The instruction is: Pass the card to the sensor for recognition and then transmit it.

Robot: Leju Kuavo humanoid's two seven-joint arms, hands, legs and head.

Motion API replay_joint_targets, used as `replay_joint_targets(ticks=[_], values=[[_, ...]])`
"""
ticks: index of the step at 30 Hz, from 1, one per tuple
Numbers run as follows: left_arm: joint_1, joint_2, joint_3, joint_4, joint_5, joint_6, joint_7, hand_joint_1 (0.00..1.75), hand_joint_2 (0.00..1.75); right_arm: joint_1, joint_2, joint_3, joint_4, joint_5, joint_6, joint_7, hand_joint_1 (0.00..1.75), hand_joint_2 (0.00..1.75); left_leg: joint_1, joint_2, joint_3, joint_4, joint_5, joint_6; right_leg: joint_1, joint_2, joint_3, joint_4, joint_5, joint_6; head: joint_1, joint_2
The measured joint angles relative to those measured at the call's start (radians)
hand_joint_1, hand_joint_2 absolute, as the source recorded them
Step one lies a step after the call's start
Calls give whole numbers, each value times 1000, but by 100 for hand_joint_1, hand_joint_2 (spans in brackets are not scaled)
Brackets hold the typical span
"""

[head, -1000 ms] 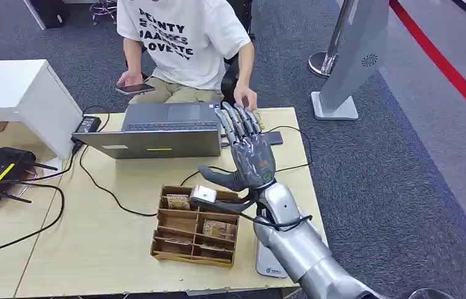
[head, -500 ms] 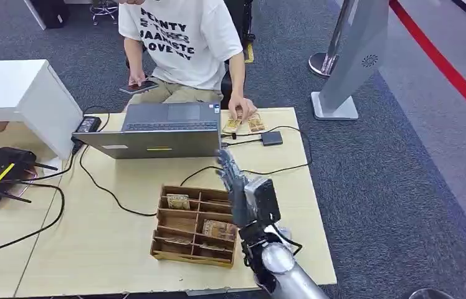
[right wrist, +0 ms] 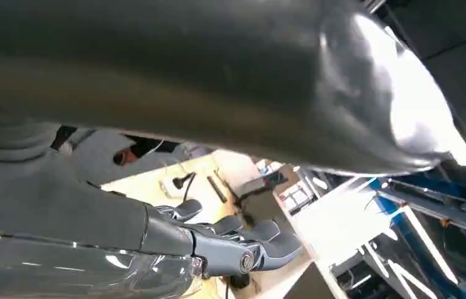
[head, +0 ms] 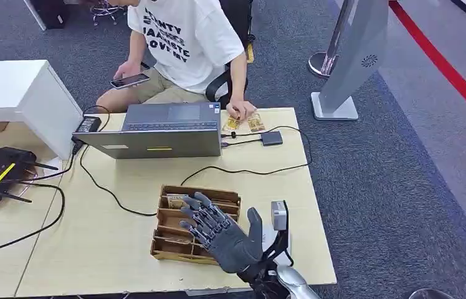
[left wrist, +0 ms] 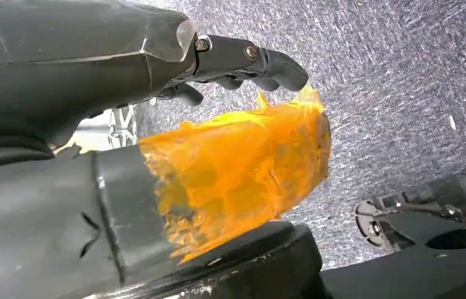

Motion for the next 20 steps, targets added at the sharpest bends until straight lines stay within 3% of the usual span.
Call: replay_joint_targets(ticks=[5,11,20], values=[[-19,12,0,0,-8,-23,15,0,0,-31,18,-1,62,-123,95,46,0,0,0,0,0,0,0,0,0,0,0,0,0,0,0,0],[-25,21,0,0,-5,-31,13,0,0,-48,38,0,117,-137,166,47,0,0,0,0,0,0,0,0,0,0,0,0,0,0,0,0],[-31,23,0,0,-16,-35,13,0,0,-58,47,-1,146,-128,200,25,0,0,0,0,0,0,0,0,0,0,0,0,0,0,0,0]])
